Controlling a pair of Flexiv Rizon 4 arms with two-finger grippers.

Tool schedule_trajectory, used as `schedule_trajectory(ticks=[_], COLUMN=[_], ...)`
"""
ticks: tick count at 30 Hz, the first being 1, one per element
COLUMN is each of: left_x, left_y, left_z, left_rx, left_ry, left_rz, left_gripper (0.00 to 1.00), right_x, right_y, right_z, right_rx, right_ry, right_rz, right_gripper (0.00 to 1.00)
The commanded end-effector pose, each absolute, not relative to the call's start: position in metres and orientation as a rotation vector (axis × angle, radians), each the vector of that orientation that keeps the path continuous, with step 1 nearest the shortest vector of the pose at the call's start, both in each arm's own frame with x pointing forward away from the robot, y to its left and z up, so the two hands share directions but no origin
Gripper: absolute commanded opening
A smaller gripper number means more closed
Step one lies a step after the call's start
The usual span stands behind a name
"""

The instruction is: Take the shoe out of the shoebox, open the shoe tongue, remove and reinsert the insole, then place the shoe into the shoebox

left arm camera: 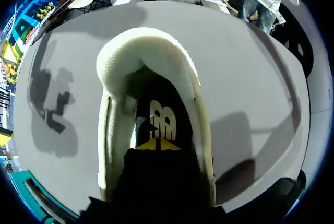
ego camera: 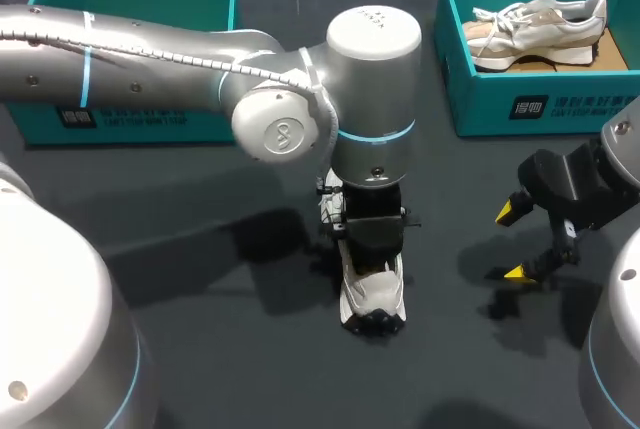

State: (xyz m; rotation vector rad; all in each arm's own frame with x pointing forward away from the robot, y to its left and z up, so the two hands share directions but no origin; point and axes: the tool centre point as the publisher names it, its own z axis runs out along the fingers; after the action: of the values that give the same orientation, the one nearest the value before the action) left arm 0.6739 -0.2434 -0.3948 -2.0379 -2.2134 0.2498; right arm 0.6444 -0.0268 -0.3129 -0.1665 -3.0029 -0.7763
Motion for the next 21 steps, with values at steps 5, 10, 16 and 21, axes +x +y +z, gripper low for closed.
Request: schedule_trajectory(ticks=[5,10,16,21], left_x=[0.672,0.672,0.68,0.687], left_y=[-0.23,-0.23,-0.236,-0.243], left_z=[-0.362,-0.345,-0.344,-0.351], left_rx=[-2.116,-2.168,-2.195,-2.208], left_ry=[-2.267,-2.314,-2.363,-2.369], left_rz=[0.309,0.256,0.198,0.152], left_gripper=[0.0,0.0,0.0,0.0], right_x=[0.643,0.643,0.643,0.643], right_y=[-0.027,-0.027,-0.027,-0.027], right_z=[-0.313,-0.313,-0.313,-0.313], right_rx=[-0.168,-0.168,-0.168,-0.168], right_ry=[-3.006,-3.006,-3.006,-3.006], right_rz=[-0.773,-0.773,-0.773,-0.773], right_gripper=[1.0,1.0,1.0,1.0])
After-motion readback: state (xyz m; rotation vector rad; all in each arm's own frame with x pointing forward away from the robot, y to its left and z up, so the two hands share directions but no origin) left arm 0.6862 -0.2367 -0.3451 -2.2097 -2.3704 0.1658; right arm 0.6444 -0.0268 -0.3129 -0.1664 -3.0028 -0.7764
